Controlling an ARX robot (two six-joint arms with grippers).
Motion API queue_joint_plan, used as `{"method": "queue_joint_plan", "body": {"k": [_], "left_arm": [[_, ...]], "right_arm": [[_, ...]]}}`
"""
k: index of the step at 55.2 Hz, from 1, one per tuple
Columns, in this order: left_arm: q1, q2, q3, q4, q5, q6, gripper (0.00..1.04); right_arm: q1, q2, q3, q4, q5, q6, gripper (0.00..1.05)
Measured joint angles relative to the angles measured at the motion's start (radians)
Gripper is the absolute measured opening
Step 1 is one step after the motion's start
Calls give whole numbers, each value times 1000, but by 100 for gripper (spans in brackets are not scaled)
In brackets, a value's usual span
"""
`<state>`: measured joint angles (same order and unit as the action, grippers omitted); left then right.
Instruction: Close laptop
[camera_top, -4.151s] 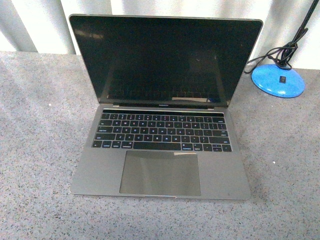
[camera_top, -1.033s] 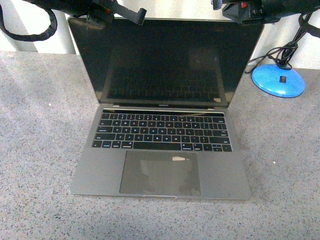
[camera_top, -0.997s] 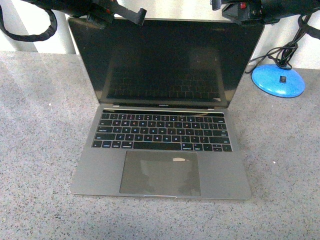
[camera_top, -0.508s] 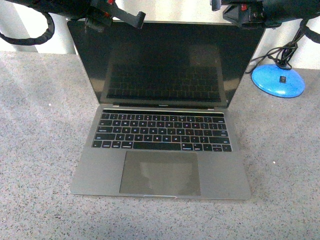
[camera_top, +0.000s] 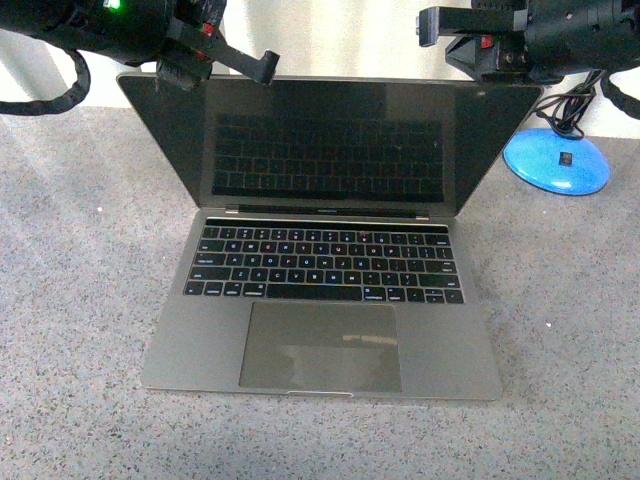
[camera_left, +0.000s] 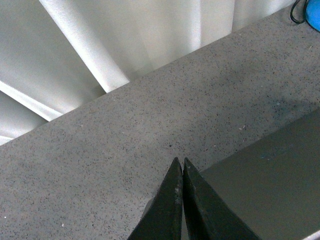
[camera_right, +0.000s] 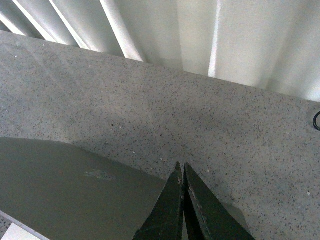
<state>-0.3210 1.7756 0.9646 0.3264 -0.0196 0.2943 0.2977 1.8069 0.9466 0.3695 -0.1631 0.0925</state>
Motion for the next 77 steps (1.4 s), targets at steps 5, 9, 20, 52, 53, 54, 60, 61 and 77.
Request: {"method": "queue_joint_plan", "body": {"k": [5,9,20,52,53,54,60,61,77], "left_arm": [[0,-14,-18,-8,-1,0,4],[1,-24,-33,-14,-2,-1,4],[2,-67,-105,-27,-6,-21,4],[-48,-48,-189,28,-15,-124,4],[-49,-45,-191,28,-15,-129,4],[-49,-44,-193,28,-15,-131,4],[-52,-34,-209,37,-16,-143,4],[-52,-33,-211,37,-16,-143,4],[-52,-26,-266,66,-23,-169,4]], "right_arm": [[9,-15,-28,10,10,15,1],[16,-24,-48,20,18,25,1],[37,-43,-135,74,47,87,1],[35,-35,-282,206,53,201,1],[35,-33,-284,209,53,201,1],[35,-31,-286,212,53,203,1],[32,-8,-309,238,53,213,1],[32,-3,-314,244,54,216,1],[35,39,-345,293,61,255,1]]}}
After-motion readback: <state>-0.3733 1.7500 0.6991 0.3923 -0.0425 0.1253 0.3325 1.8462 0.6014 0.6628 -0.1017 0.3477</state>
